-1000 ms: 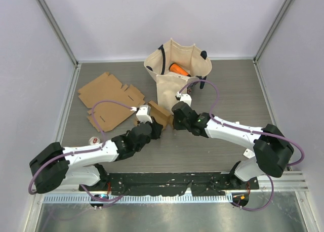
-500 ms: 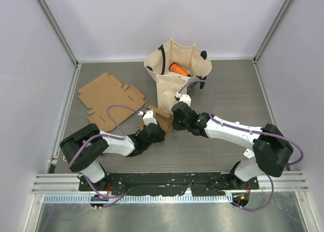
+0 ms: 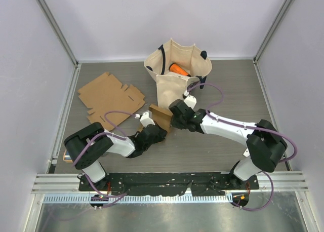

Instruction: Fold the paper box

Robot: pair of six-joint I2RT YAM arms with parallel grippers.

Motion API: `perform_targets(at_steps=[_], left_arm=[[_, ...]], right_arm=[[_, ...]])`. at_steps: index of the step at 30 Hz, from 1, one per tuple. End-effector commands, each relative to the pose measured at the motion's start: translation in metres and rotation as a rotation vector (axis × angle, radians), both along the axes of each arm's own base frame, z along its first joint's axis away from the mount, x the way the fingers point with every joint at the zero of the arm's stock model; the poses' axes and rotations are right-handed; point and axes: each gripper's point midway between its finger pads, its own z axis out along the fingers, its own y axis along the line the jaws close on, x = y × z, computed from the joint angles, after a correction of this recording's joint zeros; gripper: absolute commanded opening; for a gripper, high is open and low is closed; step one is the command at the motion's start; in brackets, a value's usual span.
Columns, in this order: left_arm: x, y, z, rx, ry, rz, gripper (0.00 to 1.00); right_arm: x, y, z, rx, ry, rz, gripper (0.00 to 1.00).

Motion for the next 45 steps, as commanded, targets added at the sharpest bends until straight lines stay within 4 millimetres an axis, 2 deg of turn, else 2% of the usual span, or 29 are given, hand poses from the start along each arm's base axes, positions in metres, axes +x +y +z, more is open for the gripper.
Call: perform_targets(at_steps=[1, 5, 8, 11, 12, 14, 19, 21, 22, 23, 24, 25, 26, 27, 28, 29, 31, 32, 35, 36, 37, 38, 39, 40, 41, 42, 43, 44, 45], left_arm=[[-0.016, 0.014, -0.029, 0.051, 0.074, -0.008, 0.00], [-0.015, 0.011, -0.025, 0.045, 0.062, -0.019, 0.00], [-0.016, 0.012, -0.022, 0.044, 0.051, -0.027, 0.00], [-0.018, 0.012, -0.020, 0.046, 0.037, -0.050, 0.00], [-0.018, 0.011, -0.015, 0.036, 0.028, -0.059, 0.00], [-0.018, 0.010, -0.011, 0.039, 0.011, -0.078, 0.02], [-0.021, 0.003, 0.013, 0.008, -0.037, -0.134, 0.13], [-0.023, 0.004, 0.020, 0.018, -0.058, -0.158, 0.22], [-0.022, 0.001, 0.038, -0.006, -0.090, -0.171, 0.26], [-0.025, 0.007, 0.035, 0.044, -0.085, -0.188, 0.34], [-0.025, 0.009, 0.043, 0.051, -0.098, -0.191, 0.38], [-0.025, 0.011, 0.061, 0.033, -0.132, -0.193, 0.42], [-0.028, 0.019, 0.061, 0.067, -0.130, -0.190, 0.50], [-0.028, 0.026, 0.066, 0.090, -0.146, -0.191, 0.52], [-0.027, 0.030, 0.085, 0.075, -0.181, -0.184, 0.55], [-0.029, 0.041, 0.083, 0.116, -0.172, -0.173, 0.58], [-0.026, 0.056, 0.094, 0.149, -0.200, -0.146, 0.59], [-0.028, 0.070, 0.095, 0.185, -0.192, -0.126, 0.59], [-0.016, 0.117, 0.095, 0.320, -0.210, 0.021, 0.60], [-0.009, 0.135, 0.095, 0.367, -0.215, 0.095, 0.59], [-0.008, 0.144, 0.094, 0.392, -0.210, 0.114, 0.58], [-0.001, 0.153, 0.095, 0.394, -0.217, 0.147, 0.53], [0.003, 0.155, 0.094, 0.397, -0.228, 0.156, 0.53], [0.005, 0.153, 0.087, 0.396, -0.222, 0.133, 0.52], [0.014, 0.155, 0.092, 0.387, -0.242, 0.141, 0.52], [0.018, 0.155, 0.080, 0.415, -0.220, 0.128, 0.53], [0.021, 0.149, 0.077, 0.410, -0.213, 0.099, 0.54], [0.030, 0.146, 0.080, 0.412, -0.241, 0.086, 0.56], [0.033, 0.141, 0.074, 0.419, -0.230, 0.058, 0.57]], right_arm=[[0.004, 0.019, 0.010, 0.157, 0.053, -0.138, 0.05], [0.005, 0.026, -0.005, 0.231, 0.046, -0.155, 0.12], [0.007, 0.033, 0.000, 0.258, -0.017, -0.099, 0.18], [0.006, 0.034, 0.009, 0.249, -0.085, -0.025, 0.34], [0.000, 0.030, 0.010, 0.243, -0.096, 0.004, 0.44], [0.003, 0.035, 0.025, 0.258, -0.180, 0.084, 0.50], [-0.008, 0.045, 0.032, 0.193, -0.234, 0.317, 0.53], [-0.014, 0.046, 0.032, 0.176, -0.261, 0.406, 0.53], [-0.017, 0.042, 0.038, 0.178, -0.276, 0.410, 0.54], [-0.019, 0.044, 0.047, 0.205, -0.318, 0.443, 0.55], [-0.025, 0.039, 0.046, 0.183, -0.338, 0.482, 0.57], [-0.028, 0.036, 0.056, 0.186, -0.371, 0.500, 0.60], [-0.034, 0.034, 0.058, 0.183, -0.375, 0.536, 0.61], [-0.036, 0.028, 0.056, 0.156, -0.389, 0.567, 0.62], [-0.036, 0.024, 0.056, 0.143, -0.397, 0.573, 0.63], [-0.039, 0.019, 0.065, 0.147, -0.424, 0.583, 0.64], [-0.035, 0.005, 0.063, 0.110, -0.442, 0.557, 0.65], [-0.025, -0.010, 0.061, 0.057, -0.451, 0.486, 0.66], [-0.012, -0.034, 0.047, -0.053, -0.459, 0.417, 0.62], [-0.012, -0.040, 0.039, -0.075, -0.454, 0.406, 0.61], [-0.010, -0.043, 0.036, -0.082, -0.457, 0.388, 0.61], [-0.006, -0.038, 0.042, -0.055, -0.507, 0.384, 0.58], [-0.010, -0.038, 0.033, -0.048, -0.506, 0.400, 0.57], [-0.009, -0.037, 0.032, -0.038, -0.519, 0.398, 0.56], [-0.006, -0.031, 0.038, -0.012, -0.562, 0.401, 0.55], [-0.010, -0.028, 0.033, -0.002, -0.567, 0.425, 0.54], [-0.011, -0.025, 0.029, -0.005, -0.570, 0.444, 0.54], [-0.014, -0.018, 0.034, 0.010, -0.605, 0.472, 0.54], [-0.017, -0.019, 0.026, -0.010, -0.618, 0.494, 0.54]])
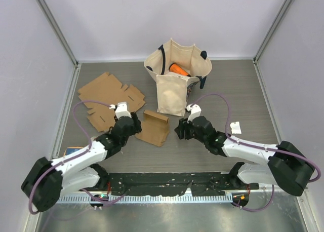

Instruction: Fold the paper box

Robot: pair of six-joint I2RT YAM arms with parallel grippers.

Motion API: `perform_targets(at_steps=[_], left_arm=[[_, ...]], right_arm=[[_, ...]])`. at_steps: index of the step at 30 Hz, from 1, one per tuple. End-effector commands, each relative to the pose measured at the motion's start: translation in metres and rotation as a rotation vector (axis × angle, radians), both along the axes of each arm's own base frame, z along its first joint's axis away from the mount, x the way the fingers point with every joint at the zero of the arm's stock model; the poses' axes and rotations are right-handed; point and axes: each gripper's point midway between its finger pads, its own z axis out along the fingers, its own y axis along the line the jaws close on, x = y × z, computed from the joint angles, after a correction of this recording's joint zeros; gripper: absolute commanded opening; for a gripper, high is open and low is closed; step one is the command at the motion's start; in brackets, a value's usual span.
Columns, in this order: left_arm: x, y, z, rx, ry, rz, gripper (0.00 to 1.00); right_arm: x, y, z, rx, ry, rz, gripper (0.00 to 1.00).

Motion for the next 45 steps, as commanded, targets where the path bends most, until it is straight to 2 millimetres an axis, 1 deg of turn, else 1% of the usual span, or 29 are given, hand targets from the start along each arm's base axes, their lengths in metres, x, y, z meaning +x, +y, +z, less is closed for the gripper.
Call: perform_targets(at_steps=[1, 3, 4, 5, 7, 10, 11, 12, 14, 16, 19, 21, 22, 24, 27, 28, 30, 31, 34, 36, 37, 38, 40, 41, 42, 43, 44, 45], left_arm=[[0.024, -0.011, -0.015, 0.083, 0.009, -0.072, 0.57], [0.036, -0.018, -0.019, 0.105, -0.006, -0.100, 0.56], [0.044, -0.023, -0.025, 0.113, -0.014, -0.114, 0.56], [0.049, -0.027, -0.027, 0.117, -0.020, -0.128, 0.55], [0.059, -0.030, -0.032, 0.151, -0.021, -0.134, 0.53], [0.068, -0.039, -0.030, 0.163, -0.070, -0.172, 0.51], [0.070, -0.038, -0.034, 0.182, -0.069, -0.174, 0.50], [0.073, -0.033, -0.034, 0.202, -0.075, -0.147, 0.49], [0.077, -0.031, -0.038, 0.231, -0.065, -0.138, 0.47], [0.081, -0.036, -0.034, 0.220, -0.094, -0.150, 0.47], [0.085, -0.034, -0.034, 0.218, -0.116, -0.131, 0.46], [0.086, -0.036, -0.035, 0.224, -0.125, -0.144, 0.44], [0.088, -0.039, -0.031, 0.211, -0.144, -0.151, 0.41], [0.090, -0.041, -0.031, 0.210, -0.150, -0.153, 0.37], [0.092, -0.042, -0.032, 0.218, -0.159, -0.159, 0.29], [0.093, -0.043, -0.030, 0.216, -0.164, -0.159, 0.25], [0.095, -0.045, -0.028, 0.216, -0.165, -0.157, 0.18], [0.095, -0.045, -0.029, 0.220, -0.156, -0.163, 0.13], [0.094, -0.044, -0.028, 0.224, -0.157, -0.159, 0.07], [0.092, -0.041, -0.030, 0.236, -0.146, -0.156, 0.04], [0.091, -0.040, -0.027, 0.233, -0.152, -0.156, 0.02], [0.089, -0.037, -0.029, 0.240, -0.148, -0.148, 0.01], [0.088, -0.034, -0.029, 0.251, -0.148, -0.146, 0.00], [0.087, -0.033, -0.028, 0.260, -0.147, -0.146, 0.00], [0.086, -0.029, -0.030, 0.273, -0.135, -0.136, 0.00], [0.085, -0.028, -0.030, 0.277, -0.133, -0.130, 0.00], [0.083, -0.026, -0.029, 0.273, -0.134, -0.124, 0.00], [0.082, -0.027, -0.030, 0.267, -0.133, -0.134, 0.00]], right_arm=[[0.007, 0.024, 0.023, 0.067, -0.180, 0.093, 0.54], [0.006, 0.032, 0.023, 0.071, -0.202, 0.128, 0.54], [0.006, 0.035, 0.021, 0.070, -0.200, 0.142, 0.54], [0.006, 0.037, 0.016, 0.062, -0.193, 0.149, 0.54], [0.007, 0.041, 0.016, 0.060, -0.202, 0.162, 0.54], [0.008, 0.042, 0.014, 0.046, -0.210, 0.172, 0.54], [0.008, 0.043, 0.009, 0.034, -0.201, 0.181, 0.54], [0.008, 0.045, 0.008, 0.030, -0.198, 0.183, 0.54], [0.008, 0.046, 0.005, 0.026, -0.190, 0.189, 0.53], [0.008, 0.046, 0.002, 0.030, -0.187, 0.187, 0.53], [0.005, 0.047, -0.002, 0.034, -0.181, 0.201, 0.53], [0.004, 0.048, -0.005, 0.033, -0.175, 0.209, 0.53], [0.004, 0.048, -0.006, 0.033, -0.173, 0.211, 0.52], [0.003, 0.048, -0.007, 0.035, -0.179, 0.212, 0.52], [0.008, 0.047, -0.006, 0.026, -0.200, 0.199, 0.53], [0.009, 0.047, -0.009, 0.014, -0.197, 0.197, 0.52], [0.014, 0.048, -0.008, 0.002, -0.212, 0.188, 0.52], [0.018, 0.047, -0.006, 0.001, -0.225, 0.175, 0.52], [0.023, 0.050, -0.005, -0.027, -0.243, 0.179, 0.52], [0.030, 0.050, -0.003, -0.047, -0.259, 0.159, 0.52], [0.035, 0.046, -0.001, -0.067, -0.283, 0.136, 0.52], [0.040, 0.042, 0.001, -0.080, -0.297, 0.109, 0.51], [0.043, 0.037, 0.001, -0.110, -0.294, 0.091, 0.51], [0.043, 0.037, 0.010, -0.102, -0.304, 0.090, 0.51], [0.042, 0.034, 0.013, -0.093, -0.299, 0.079, 0.51], [0.047, 0.027, 0.018, -0.040, -0.278, 0.033, 0.51], [0.042, 0.020, 0.013, -0.002, -0.250, 0.051, 0.51], [0.042, 0.017, 0.027, 0.069, -0.266, 0.043, 0.52]])
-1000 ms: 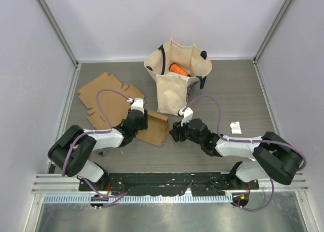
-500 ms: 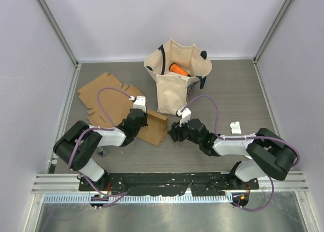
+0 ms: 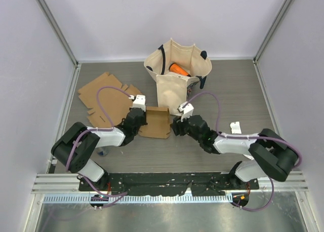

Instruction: Fold the paper box

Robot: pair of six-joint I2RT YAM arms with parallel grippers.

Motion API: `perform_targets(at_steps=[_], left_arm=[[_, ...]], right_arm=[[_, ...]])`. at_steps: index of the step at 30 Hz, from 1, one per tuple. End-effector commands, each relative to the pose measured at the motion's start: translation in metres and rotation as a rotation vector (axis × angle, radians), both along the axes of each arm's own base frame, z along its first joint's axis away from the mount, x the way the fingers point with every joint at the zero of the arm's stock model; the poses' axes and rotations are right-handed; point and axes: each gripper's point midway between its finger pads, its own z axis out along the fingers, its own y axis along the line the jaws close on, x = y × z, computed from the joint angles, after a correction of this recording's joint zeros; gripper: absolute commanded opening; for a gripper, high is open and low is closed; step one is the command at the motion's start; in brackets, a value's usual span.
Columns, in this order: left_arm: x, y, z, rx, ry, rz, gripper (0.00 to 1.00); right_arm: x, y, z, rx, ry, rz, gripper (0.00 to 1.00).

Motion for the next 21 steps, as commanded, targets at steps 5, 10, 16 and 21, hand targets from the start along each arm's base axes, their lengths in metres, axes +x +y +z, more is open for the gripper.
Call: perform_targets(at_steps=[5, 10, 16, 21], left_arm=[[-0.006, 0.000, 0.013, -0.001, -0.036, 0.003, 0.00], [-0.016, -0.008, 0.009, 0.004, -0.016, -0.013, 0.00], [-0.025, -0.014, 0.007, 0.007, -0.013, -0.026, 0.00], [-0.030, -0.021, 0.006, 0.024, -0.013, -0.041, 0.00]], right_arm=[[0.020, -0.028, 0.034, 0.153, -0.040, -0.051, 0.51], [0.025, -0.017, 0.024, 0.105, -0.054, 0.005, 0.49], [0.018, 0.001, 0.023, 0.111, -0.058, 0.086, 0.48], [0.018, 0.015, 0.023, 0.109, -0.075, 0.094, 0.48]])
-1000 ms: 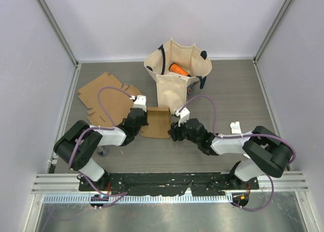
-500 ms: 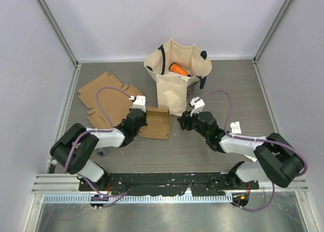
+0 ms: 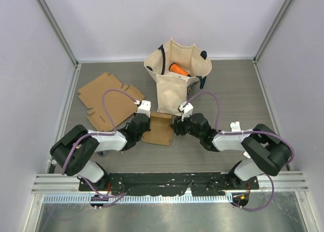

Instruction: Fold the paper box

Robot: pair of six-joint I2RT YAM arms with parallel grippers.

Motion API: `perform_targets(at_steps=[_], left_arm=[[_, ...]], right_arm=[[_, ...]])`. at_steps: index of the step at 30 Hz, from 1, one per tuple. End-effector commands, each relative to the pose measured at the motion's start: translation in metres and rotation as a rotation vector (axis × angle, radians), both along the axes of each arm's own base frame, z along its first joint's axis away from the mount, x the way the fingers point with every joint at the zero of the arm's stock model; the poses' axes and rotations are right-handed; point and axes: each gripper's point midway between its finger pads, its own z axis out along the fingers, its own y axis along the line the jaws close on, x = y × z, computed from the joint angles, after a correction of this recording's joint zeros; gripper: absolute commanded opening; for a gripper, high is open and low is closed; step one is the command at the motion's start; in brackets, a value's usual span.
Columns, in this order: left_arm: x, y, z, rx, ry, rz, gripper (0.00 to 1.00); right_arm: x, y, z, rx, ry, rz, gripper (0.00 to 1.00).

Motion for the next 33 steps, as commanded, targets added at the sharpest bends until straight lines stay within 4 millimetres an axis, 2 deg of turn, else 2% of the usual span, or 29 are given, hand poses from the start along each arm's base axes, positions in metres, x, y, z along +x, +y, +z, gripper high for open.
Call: perform_targets(at_steps=[1, 5, 7, 8, 9, 10, 14, 15, 19, 21, 22, 24, 25, 26, 27, 28, 29, 30, 33], left_arm=[[-0.001, -0.003, 0.011, -0.012, -0.040, 0.018, 0.00], [-0.005, -0.004, 0.012, -0.006, -0.041, 0.012, 0.00], [-0.006, -0.003, 0.011, -0.005, -0.041, 0.016, 0.00], [-0.006, -0.004, 0.013, -0.009, -0.044, 0.016, 0.00], [-0.007, -0.004, 0.013, -0.007, -0.042, 0.013, 0.00], [-0.007, -0.004, 0.013, -0.006, -0.044, 0.016, 0.00], [-0.011, -0.008, 0.014, -0.013, -0.043, 0.008, 0.00], [-0.011, -0.008, 0.014, -0.013, -0.044, 0.008, 0.00], [-0.016, -0.009, 0.012, -0.012, -0.031, 0.021, 0.00], [-0.018, -0.011, 0.011, -0.027, -0.026, 0.031, 0.00], [-0.020, -0.013, 0.012, -0.033, -0.020, 0.031, 0.00], [-0.021, -0.011, 0.012, -0.056, -0.017, 0.084, 0.00], [-0.023, -0.010, 0.012, -0.055, -0.010, 0.102, 0.00], [-0.026, -0.011, 0.011, -0.061, -0.008, 0.119, 0.00], [-0.024, -0.004, 0.013, -0.053, -0.031, 0.183, 0.00], [-0.024, -0.004, 0.013, -0.081, -0.030, 0.218, 0.00], [-0.026, -0.005, 0.010, -0.079, -0.027, 0.240, 0.00], [-0.024, -0.005, 0.014, -0.089, -0.042, 0.278, 0.00], [-0.023, -0.009, 0.014, -0.114, -0.039, 0.322, 0.00]], right_arm=[[0.018, 0.022, 0.032, 0.054, -0.119, -0.007, 0.48], [0.028, 0.015, 0.034, 0.052, -0.188, -0.100, 0.47], [0.031, 0.012, 0.029, 0.018, -0.225, -0.153, 0.45], [0.026, 0.015, 0.027, -0.007, -0.252, -0.156, 0.42], [0.033, 0.009, 0.035, 0.007, -0.294, -0.226, 0.40], [0.033, 0.006, 0.028, -0.005, -0.293, -0.245, 0.39], [0.041, 0.001, 0.024, -0.027, -0.320, -0.352, 0.25], [0.038, 0.003, 0.027, -0.026, -0.341, -0.366, 0.24], [0.047, -0.009, 0.034, -0.042, -0.375, -0.522, 0.17], [0.048, -0.009, 0.028, -0.065, -0.373, -0.546, 0.10], [0.050, -0.011, 0.031, -0.069, -0.382, -0.601, 0.01], [0.050, -0.018, 0.025, -0.115, -0.389, -0.682, 0.01], [0.045, -0.010, 0.030, -0.113, -0.402, -0.709, 0.01], [0.040, -0.029, 0.036, -0.113, -0.420, -0.867, 0.01], [0.035, -0.031, 0.030, -0.150, -0.432, -0.902, 0.01], [0.025, -0.026, 0.033, -0.146, -0.441, -0.936, 0.01], [0.019, -0.031, 0.037, -0.132, -0.446, -0.998, 0.01], [0.014, -0.029, 0.031, -0.157, -0.450, -0.994, 0.01], [0.001, -0.021, 0.030, -0.145, -0.452, -0.993, 0.01]])
